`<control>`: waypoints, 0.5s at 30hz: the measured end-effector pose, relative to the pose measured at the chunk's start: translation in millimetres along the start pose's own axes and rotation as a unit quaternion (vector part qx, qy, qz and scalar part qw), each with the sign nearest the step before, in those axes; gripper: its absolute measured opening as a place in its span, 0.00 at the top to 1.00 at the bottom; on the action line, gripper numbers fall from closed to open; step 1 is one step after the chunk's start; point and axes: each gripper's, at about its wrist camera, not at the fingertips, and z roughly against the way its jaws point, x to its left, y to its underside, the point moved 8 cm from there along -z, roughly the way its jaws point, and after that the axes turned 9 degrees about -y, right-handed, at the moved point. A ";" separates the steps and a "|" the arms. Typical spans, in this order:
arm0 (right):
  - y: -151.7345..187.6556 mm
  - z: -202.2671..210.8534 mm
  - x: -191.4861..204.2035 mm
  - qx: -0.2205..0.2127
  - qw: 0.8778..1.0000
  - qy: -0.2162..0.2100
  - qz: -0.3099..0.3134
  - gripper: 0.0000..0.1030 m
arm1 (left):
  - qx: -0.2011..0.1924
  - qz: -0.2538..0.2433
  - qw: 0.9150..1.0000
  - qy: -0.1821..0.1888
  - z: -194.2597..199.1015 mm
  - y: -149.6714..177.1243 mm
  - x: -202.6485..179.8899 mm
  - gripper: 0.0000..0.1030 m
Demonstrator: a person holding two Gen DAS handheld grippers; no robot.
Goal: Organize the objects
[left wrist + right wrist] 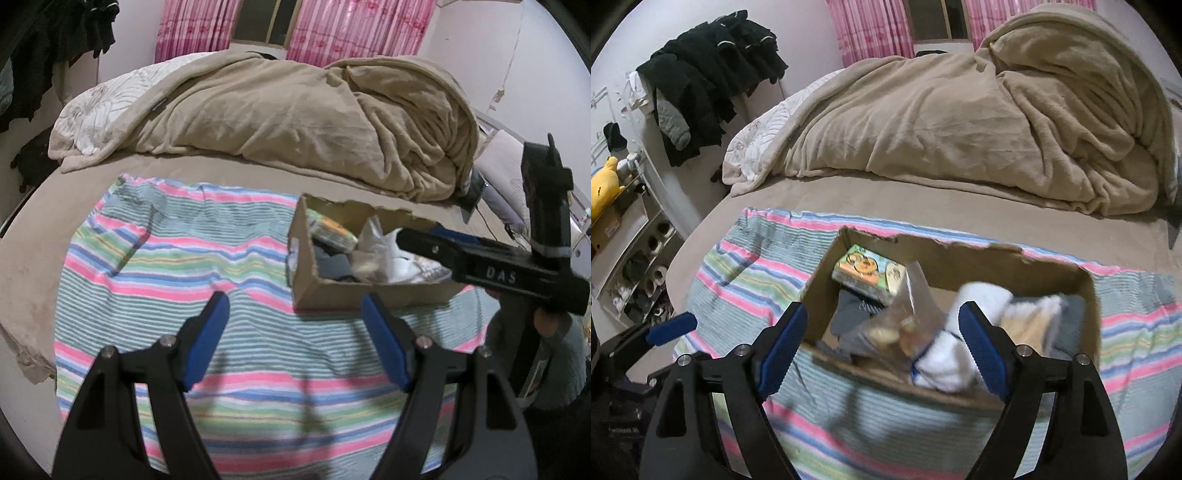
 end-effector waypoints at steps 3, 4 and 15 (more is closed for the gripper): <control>10.0 11.5 -3.4 -0.001 1.000 0.001 -0.003 0.16 | -0.001 -0.007 1.000 0.001 4.9 2.4 -9.0 0.26; 14.1 15.2 -4.7 -0.001 1.000 0.001 -0.004 0.16 | 0.000 -0.009 1.000 0.001 6.2 3.9 -12.3 0.26; 47.6 55.8 -16.4 -0.003 1.000 0.007 -0.010 0.16 | 0.005 -0.022 1.000 0.007 21.3 22.2 -45.7 0.26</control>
